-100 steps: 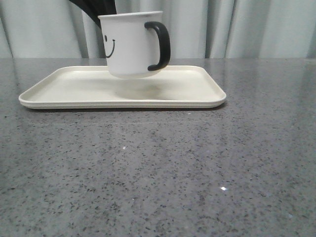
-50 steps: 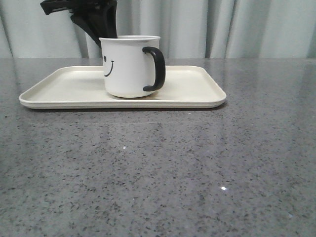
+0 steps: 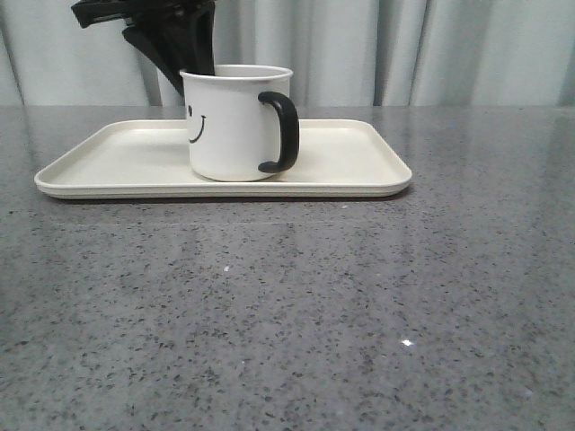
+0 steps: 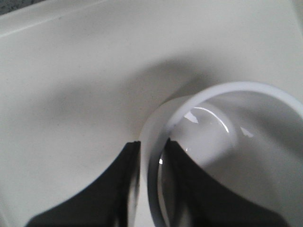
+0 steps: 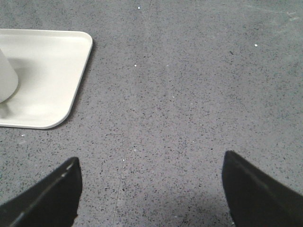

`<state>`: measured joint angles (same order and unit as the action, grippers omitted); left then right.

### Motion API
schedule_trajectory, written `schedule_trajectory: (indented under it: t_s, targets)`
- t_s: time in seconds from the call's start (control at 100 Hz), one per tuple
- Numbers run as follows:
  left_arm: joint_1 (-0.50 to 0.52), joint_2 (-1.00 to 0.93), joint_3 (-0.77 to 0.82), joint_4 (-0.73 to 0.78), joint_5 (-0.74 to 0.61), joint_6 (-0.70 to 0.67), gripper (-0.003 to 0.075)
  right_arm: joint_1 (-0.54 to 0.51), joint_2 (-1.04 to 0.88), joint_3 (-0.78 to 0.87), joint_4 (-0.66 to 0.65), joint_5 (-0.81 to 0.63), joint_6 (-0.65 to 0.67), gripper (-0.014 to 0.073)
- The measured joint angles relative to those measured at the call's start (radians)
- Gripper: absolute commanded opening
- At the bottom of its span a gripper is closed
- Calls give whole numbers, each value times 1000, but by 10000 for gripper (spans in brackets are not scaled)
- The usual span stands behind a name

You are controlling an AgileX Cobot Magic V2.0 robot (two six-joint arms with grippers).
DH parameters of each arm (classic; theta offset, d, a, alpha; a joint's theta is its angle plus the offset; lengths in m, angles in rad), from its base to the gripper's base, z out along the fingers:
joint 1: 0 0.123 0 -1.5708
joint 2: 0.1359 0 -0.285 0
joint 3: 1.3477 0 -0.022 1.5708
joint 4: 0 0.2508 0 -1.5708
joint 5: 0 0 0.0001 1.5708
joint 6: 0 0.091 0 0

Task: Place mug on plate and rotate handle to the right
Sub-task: 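Lower the mug onto the tray and open the left gripper, then withdraw the left gripper upward away from the mug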

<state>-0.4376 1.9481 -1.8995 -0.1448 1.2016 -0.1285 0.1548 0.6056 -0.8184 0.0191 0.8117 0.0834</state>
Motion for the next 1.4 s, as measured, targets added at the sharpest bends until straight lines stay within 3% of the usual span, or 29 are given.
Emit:
schedule_trajectory:
  t_s: [0.14, 0.24, 0.49, 0.88, 1.07, 1.4]
  targets:
    - [0, 0, 0, 0, 2, 0, 420, 0, 0, 0, 0, 0, 0, 603]
    - [0, 0, 0, 0, 5, 0, 465, 0, 0, 0, 0, 0, 0, 603]
    - [0, -12, 0, -8, -4, 0, 464, 0, 0, 0, 0, 0, 0, 603]
    - [0, -220, 29, 59, -56, 0, 463, 0, 0, 0, 0, 0, 0, 603]
    - [42, -344, 163, 78, -86, 0, 463, 0, 0, 0, 0, 0, 0, 603]
    - [254, -630, 549, 86, -208, 0, 463, 0, 0, 0, 0, 0, 0, 603]
